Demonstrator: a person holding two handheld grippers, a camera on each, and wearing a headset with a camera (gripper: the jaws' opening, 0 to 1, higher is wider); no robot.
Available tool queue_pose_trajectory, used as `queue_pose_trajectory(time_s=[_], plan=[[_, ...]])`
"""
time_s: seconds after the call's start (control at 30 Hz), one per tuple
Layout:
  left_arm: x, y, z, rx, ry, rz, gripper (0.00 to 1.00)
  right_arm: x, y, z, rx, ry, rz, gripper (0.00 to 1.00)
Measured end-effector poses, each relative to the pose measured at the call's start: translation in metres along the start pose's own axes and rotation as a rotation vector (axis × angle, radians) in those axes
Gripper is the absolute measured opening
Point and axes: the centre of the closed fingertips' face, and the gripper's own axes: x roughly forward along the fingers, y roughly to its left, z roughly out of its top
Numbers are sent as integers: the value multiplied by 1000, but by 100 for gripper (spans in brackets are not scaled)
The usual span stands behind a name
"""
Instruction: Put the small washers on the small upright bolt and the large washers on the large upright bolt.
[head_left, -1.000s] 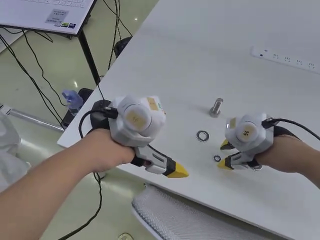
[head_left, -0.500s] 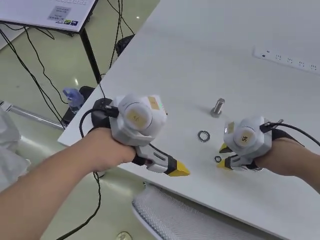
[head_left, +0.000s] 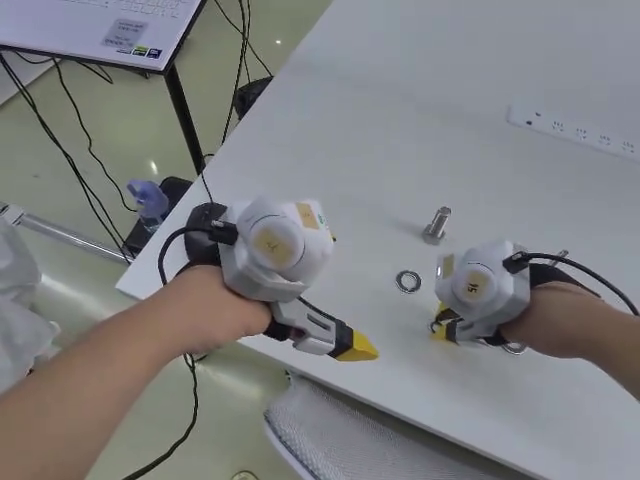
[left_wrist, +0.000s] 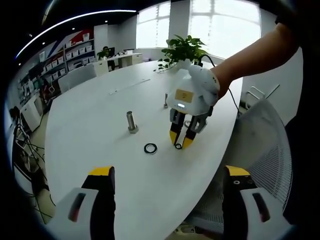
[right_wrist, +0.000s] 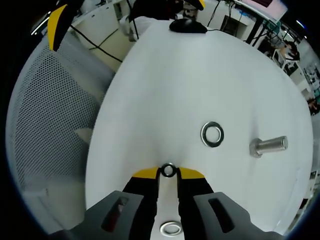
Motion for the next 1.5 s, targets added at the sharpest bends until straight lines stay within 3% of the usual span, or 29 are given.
queue_pose_trajectory(time_s=[0.13, 0.37, 0.47, 0.77, 1.13, 1.5], plan=[[0, 0, -1, -3, 1, 0, 88, 0, 0, -1, -27, 2, 6, 15], [1, -1, -1, -8, 3, -5, 86, 0, 0, 0, -11, 14, 20, 13], [2, 0, 2, -9, -1, -7, 85, 0, -1, 0, 57, 1, 27, 12], [2, 1, 6, -9, -4, -5, 85, -7, 0, -3, 121, -22, 33, 12], [8, 2, 7, -12, 0, -7, 84, -30, -9, -33, 191, -11, 9, 12], [12, 4, 9, -11, 0, -5, 84, -74, -32, -81, 266, 35, -56, 12]])
